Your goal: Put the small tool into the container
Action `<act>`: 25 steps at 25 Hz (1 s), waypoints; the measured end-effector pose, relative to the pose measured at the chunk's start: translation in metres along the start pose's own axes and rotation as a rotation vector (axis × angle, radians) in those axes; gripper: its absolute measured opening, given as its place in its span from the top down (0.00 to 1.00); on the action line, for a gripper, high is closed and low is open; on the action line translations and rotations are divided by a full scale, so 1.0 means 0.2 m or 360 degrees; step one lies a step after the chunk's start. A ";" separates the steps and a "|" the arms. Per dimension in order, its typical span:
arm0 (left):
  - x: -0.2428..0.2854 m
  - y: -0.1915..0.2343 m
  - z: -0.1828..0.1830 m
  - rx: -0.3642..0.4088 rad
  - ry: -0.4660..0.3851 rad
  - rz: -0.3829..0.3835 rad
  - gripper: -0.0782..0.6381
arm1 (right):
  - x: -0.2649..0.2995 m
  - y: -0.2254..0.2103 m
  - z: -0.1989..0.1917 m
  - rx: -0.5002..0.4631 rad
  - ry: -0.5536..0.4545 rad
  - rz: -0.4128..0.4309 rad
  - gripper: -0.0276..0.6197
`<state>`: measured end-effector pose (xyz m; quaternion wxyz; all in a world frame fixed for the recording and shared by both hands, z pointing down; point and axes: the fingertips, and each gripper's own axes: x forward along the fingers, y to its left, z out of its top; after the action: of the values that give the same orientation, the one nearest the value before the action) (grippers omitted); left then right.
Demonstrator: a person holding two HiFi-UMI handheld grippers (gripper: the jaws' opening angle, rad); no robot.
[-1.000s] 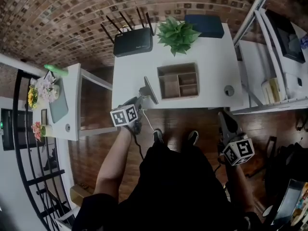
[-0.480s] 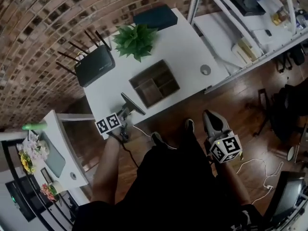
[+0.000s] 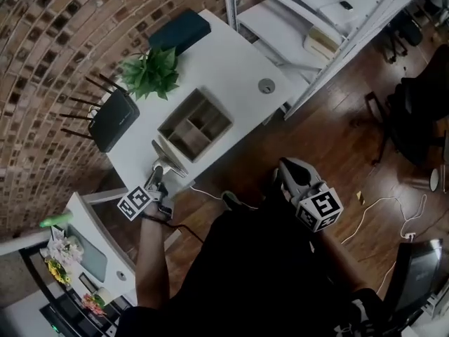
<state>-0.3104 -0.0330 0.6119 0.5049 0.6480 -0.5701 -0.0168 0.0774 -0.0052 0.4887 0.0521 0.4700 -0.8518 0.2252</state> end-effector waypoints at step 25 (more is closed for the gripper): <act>-0.14 -0.90 0.20 0.0568 -0.0489 -0.0225 0.88 | 0.11 -0.23 0.18 -0.0034 0.0031 0.0156 0.95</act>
<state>-0.2144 -0.0666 0.4562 0.2873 0.7550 -0.5874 -0.0495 0.1079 -0.0594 0.4780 0.0543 0.4249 -0.8757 0.2229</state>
